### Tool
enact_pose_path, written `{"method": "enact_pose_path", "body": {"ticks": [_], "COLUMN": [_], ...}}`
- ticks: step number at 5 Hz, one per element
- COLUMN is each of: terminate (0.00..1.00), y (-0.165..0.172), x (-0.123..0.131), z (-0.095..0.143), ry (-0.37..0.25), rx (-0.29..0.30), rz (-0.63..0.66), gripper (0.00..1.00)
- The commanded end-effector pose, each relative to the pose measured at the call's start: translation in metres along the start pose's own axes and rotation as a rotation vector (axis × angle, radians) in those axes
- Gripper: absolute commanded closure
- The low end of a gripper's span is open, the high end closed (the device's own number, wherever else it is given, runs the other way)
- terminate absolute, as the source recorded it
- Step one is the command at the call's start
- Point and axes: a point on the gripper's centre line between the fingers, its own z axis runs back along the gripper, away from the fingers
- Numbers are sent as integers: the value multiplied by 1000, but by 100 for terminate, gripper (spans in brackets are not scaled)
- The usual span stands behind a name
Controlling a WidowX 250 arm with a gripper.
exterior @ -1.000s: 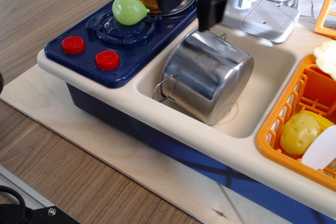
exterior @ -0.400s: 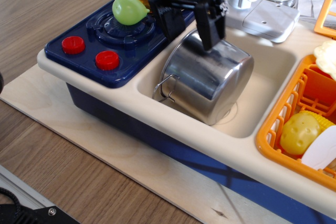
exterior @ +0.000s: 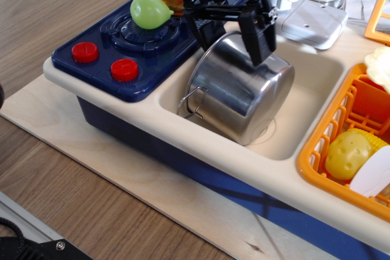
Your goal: Flip pot upright which is in sink
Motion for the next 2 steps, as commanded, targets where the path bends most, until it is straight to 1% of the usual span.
{"method": "enact_pose_path", "body": {"ticks": [1,2], "terminate": [0,0], "y": [-21,-28], "x": [12,13], "z": [8,3], "ry": [-41,-51], "rx": [-20,-4], "rz": [57,92], "gripper": [0,100]}}
